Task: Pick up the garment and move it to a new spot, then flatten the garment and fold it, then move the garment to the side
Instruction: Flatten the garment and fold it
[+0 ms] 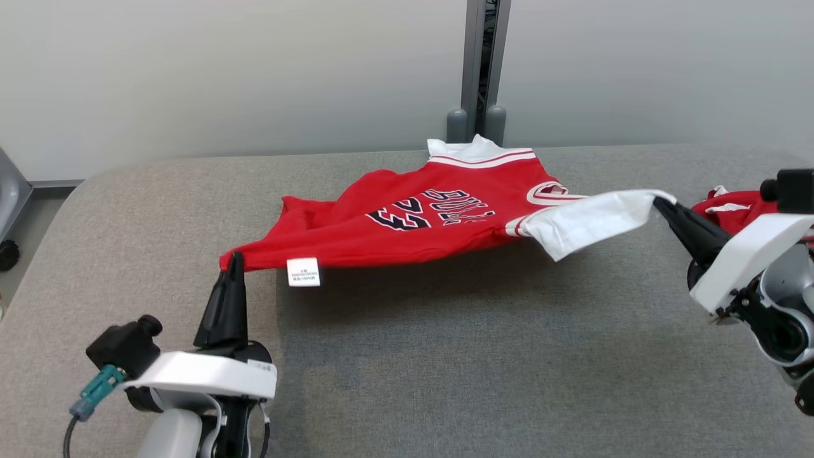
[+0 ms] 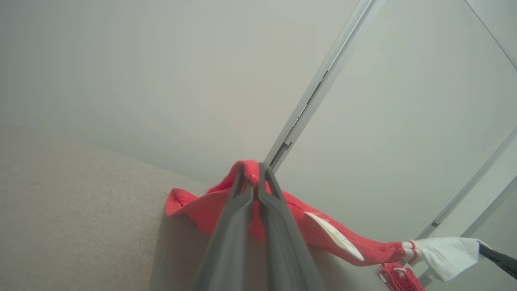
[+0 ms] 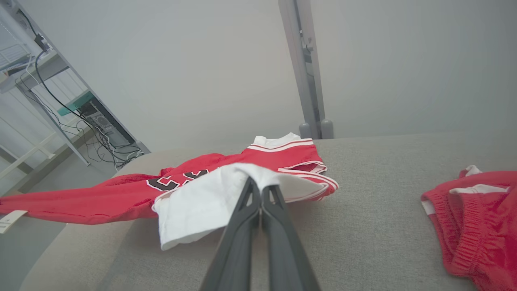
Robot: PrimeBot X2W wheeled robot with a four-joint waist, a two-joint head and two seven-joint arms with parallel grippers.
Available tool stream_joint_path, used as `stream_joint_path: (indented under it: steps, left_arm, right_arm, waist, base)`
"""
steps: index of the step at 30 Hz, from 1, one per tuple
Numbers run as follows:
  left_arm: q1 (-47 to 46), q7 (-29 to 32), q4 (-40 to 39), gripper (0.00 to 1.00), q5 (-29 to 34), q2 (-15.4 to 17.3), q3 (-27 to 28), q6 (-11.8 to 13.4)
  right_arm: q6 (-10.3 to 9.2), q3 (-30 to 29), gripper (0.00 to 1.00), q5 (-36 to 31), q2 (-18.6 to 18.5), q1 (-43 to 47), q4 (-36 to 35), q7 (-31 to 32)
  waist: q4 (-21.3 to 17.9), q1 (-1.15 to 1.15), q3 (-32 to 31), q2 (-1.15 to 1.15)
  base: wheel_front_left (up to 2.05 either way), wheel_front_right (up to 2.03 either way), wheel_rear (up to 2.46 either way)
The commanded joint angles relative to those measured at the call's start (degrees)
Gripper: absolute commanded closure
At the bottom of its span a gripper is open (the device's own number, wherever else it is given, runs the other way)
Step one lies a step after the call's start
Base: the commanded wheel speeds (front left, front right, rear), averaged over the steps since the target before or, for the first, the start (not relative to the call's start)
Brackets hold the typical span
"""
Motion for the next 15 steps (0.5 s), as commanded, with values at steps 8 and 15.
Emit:
stream_joint_path:
  steps: [8,15]
  left_arm:
    - [-4.67,-0.07,-1.41,1.00,-5.92,0.37,3.76,-0.07]
    - [-11.18,-0.07,-1.12,1.00,-6.11,0.26,5.54,0.25]
  right_arm:
    - [0.03,-6.92,1.00,12.11,1.81,-3.69,-3.75,1.79]
    - [0.03,-10.34,1.00,15.04,3.56,-10.09,-3.15,1.70]
  waist:
    - [-0.33,0.00,-1.16,0.00]
    - [-0.69,0.00,-2.02,0.00]
  base:
    - [0.00,0.00,0.00]
    - [0.00,0.00,0.00]
